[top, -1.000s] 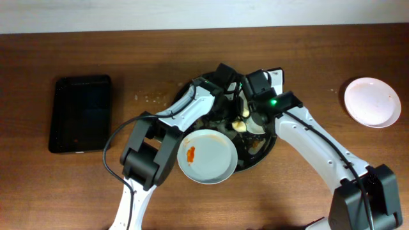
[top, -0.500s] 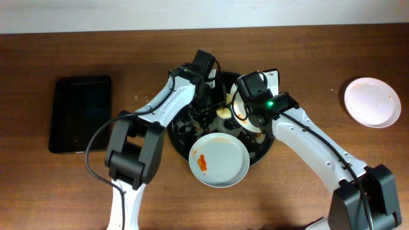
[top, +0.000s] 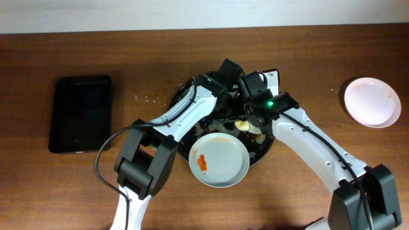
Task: Clean dirty plates on tray and stack at the side
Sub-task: 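Scrub the tilted plate with the sponge in the left gripper, then hold the plate raised and scrub its underside with the sponge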
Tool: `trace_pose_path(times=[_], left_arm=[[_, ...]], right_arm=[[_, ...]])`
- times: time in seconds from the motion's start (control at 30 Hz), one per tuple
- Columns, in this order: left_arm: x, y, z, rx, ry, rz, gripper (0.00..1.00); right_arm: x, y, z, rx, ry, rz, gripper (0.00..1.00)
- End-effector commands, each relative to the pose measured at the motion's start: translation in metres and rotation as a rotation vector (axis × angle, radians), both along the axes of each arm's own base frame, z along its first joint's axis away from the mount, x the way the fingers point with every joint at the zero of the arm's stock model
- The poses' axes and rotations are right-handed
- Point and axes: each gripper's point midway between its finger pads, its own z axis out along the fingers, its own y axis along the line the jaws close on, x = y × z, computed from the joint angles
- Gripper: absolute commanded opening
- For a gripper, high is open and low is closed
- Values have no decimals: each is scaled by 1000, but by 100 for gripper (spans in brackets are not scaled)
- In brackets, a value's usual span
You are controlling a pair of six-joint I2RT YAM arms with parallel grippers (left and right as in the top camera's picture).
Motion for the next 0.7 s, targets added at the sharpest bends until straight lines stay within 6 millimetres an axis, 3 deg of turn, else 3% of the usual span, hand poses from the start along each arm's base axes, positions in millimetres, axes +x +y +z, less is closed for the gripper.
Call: trace_pose_path(times=[0.0, 0.13, 0.33, 0.53, 0.67], left_arm=[[9, 8, -22, 64, -15, 18, 0], [14, 9, -40, 77, -11, 25, 0], [30, 23, -40, 79, -25, 70, 0], [47, 53, -40, 91, -7, 137, 0], [52, 60, -35, 61, 8, 151, 0]], right_arm=[[5, 1, 7, -7, -24, -8, 4], [4, 1, 7, -9, -20, -8, 4], [3, 0, 6, -11, -16, -8, 4], [2, 0, 6, -13, -12, -8, 4], [2, 0, 6, -13, -12, -8, 4]])
